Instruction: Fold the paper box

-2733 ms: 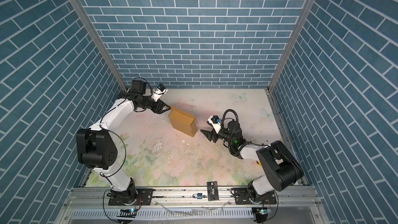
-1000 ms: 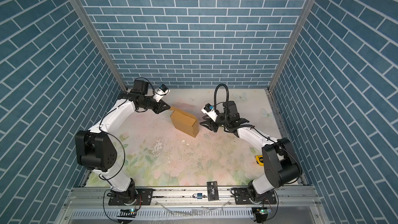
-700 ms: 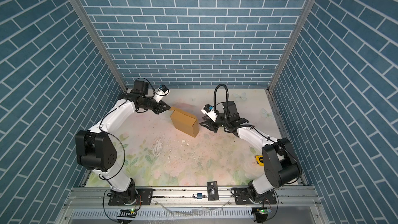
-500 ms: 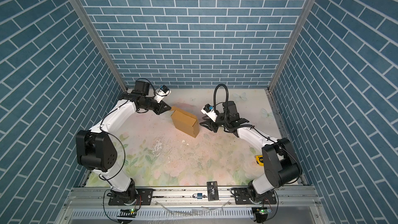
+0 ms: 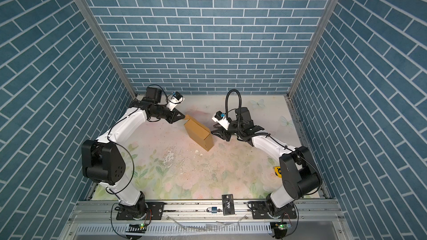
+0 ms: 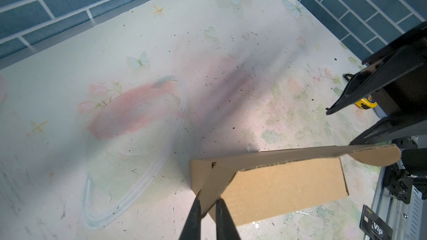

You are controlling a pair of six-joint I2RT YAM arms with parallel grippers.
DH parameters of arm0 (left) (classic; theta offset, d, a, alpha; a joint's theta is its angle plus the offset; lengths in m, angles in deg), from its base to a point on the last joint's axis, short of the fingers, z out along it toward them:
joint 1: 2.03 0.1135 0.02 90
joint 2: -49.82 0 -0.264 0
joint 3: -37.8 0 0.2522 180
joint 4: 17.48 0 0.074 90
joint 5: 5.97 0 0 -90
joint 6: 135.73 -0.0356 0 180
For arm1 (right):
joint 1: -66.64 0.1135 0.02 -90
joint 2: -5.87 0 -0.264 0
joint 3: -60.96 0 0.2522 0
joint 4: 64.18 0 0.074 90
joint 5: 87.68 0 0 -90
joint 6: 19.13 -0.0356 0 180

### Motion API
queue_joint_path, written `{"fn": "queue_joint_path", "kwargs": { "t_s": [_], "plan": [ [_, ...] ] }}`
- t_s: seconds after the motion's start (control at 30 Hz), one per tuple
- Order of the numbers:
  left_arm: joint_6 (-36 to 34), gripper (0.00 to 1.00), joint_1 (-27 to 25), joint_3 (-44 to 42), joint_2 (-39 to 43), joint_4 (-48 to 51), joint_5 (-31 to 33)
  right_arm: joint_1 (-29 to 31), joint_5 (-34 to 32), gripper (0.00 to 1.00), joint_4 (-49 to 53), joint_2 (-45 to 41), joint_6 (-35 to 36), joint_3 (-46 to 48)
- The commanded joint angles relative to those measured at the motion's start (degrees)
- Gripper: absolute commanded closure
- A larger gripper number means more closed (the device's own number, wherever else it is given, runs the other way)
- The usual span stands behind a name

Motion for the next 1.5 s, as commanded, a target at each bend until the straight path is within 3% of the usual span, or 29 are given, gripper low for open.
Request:
{"fn": "queue_joint_path", "kwargs": {
  "t_s": [0.0, 0.27, 0.53, 0.67, 0.8, 1.07, 1.3, 1.47],
  "plan": [
    [1.3, 0.86, -0.9, -1.0, 1.2, -0.8, -1.3, 0.4, 0.1, 0.59, -0.8, 1.0, 1.1, -1.8],
    [3.2, 0.9, -2.0, -1.2, 1.6, -1.4, -0.7, 0.5, -1.3, 0.56, 1.2, -1.2, 2.0, -0.3],
    [5.2, 0.91, -2.4, -2.8, 2.6, -2.8, 0.6, -0.1, -8.6, 0.52, 8.6, -12.6, 1.2, 4.5],
    [6.3, 0.91, -2.4, -3.6, 3.3, -4.0, 0.6, 0.6, -15.0, 0.52, 13.3, -19.1, -5.5, 5.8],
    [6.8, 0.91, -2.8, -3.5, 3.5, -3.4, 0.7, 5.2, -26.6, 0.54, 17.5, -23.2, -14.6, 4.7],
    [8.5, 0.86, -3.0, -5.3, 4.1, -5.1, 0.6, 12.4, -43.3, 0.6, 27.2, -20.6, -36.4, -2.3],
    [9.2, 0.84, -3.1, -6.0, 4.3, -5.8, 0.7, 12.4, -45.8, 0.59, 32.1, -16.2, -40.2, -7.5],
    [9.4, 0.82, -3.2, -6.6, 4.3, -6.4, 0.8, 12.5, -42.3, 0.59, 32.4, -14.2, -41.6, -8.9]
  ]
}}
